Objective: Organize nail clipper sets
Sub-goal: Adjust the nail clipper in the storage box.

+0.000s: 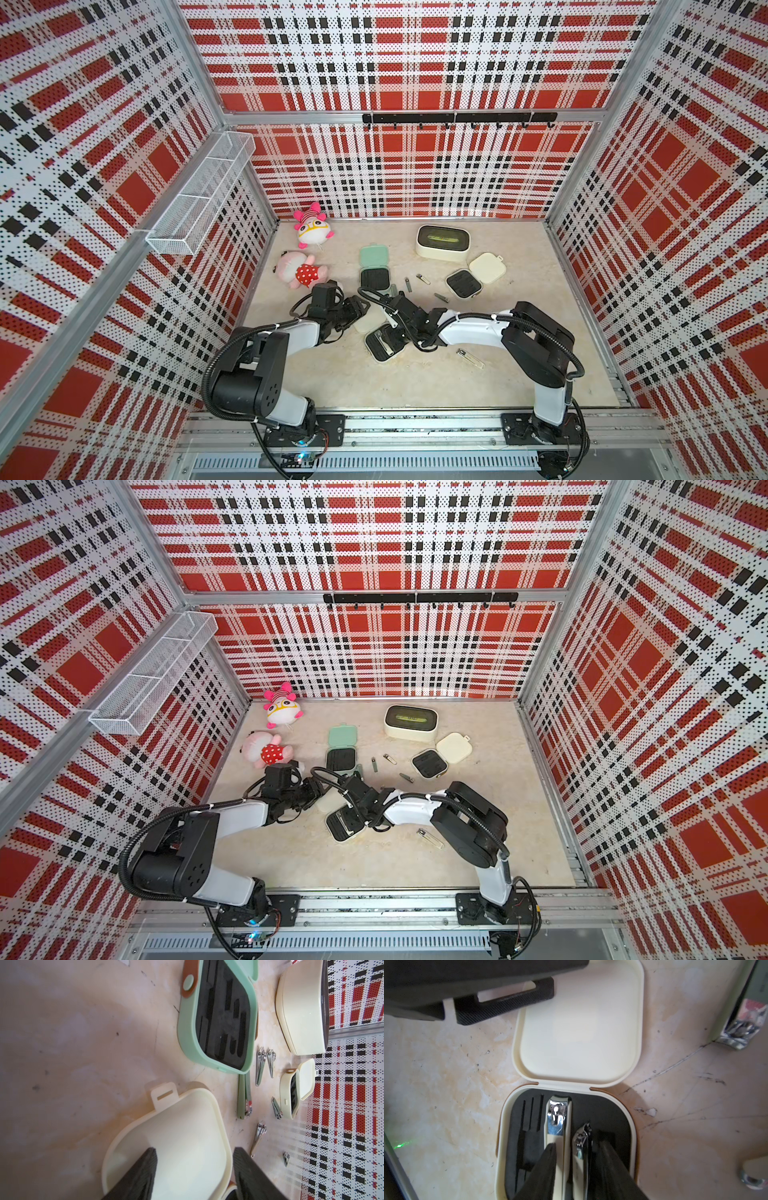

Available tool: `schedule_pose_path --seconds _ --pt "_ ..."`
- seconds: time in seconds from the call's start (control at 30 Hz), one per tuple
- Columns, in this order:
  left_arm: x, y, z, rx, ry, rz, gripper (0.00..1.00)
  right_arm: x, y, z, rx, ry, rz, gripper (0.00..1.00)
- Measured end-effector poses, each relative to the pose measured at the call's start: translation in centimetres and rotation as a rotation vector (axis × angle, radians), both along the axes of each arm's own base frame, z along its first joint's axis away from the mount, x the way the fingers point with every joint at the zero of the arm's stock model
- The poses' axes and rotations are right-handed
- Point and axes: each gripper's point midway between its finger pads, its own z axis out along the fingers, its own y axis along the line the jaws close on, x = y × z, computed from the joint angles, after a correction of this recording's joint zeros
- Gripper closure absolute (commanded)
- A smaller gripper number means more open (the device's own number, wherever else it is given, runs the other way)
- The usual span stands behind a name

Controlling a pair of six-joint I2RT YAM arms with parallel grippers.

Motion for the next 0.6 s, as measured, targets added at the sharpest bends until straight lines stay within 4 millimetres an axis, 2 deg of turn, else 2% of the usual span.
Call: schedule_pose_path --seconds 0.37,0.6 --pt "-0.01 -0.01 -0.04 0.001 0.0 -0.002 0.36 -0.2 0.15 -0.02 -0.003 -0.002 0.006 0.64" --pt "0.0 -0.04 -0.01 0.001 -0.001 -0.004 0.36 0.28 0.12 0.48 -0.022 -0.017 -0.005 0.59"
